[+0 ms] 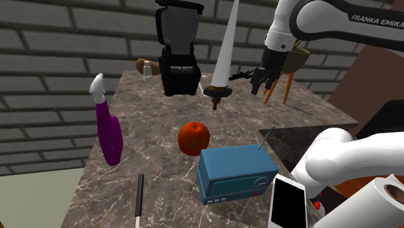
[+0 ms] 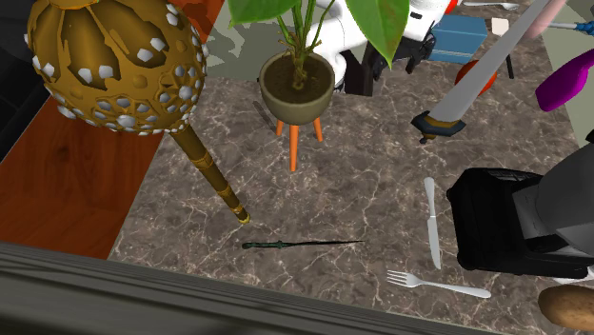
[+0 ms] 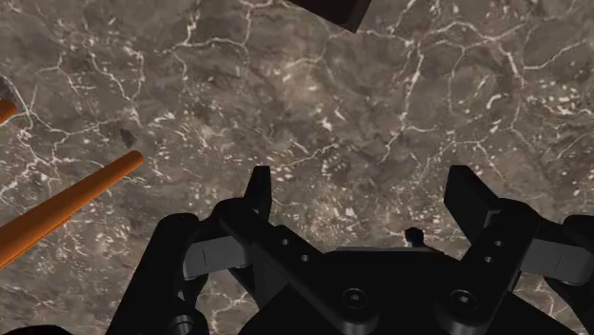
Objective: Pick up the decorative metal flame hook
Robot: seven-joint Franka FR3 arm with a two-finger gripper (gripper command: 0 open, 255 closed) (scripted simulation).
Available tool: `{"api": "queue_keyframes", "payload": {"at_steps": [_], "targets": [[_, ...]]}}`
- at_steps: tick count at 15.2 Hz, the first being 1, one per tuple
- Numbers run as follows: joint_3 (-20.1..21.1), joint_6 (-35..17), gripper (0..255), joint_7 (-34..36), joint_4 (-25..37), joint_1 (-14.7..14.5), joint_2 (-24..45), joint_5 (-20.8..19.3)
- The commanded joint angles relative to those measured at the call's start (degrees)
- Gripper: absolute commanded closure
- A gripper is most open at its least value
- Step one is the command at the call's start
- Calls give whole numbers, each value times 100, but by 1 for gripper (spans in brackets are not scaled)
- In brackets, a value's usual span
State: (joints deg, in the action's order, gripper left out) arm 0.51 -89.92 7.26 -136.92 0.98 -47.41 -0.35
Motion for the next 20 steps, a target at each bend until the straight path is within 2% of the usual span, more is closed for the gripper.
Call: {"api": "queue_keyframes", "payload": {"at_steps": [1, 6, 12, 16, 20], "targets": [[0, 0, 0, 0, 0, 0, 0, 0], [-881, -238, 0, -1503, -145, -57, -22, -589], [-1963, -648, 0, -3295, 69, -207, 410, -1172], [-2696, -957, 0, -4490, 438, -428, 941, -1388], [-3453, -1254, 0, -5718, 974, -770, 1640, -1390]]}}
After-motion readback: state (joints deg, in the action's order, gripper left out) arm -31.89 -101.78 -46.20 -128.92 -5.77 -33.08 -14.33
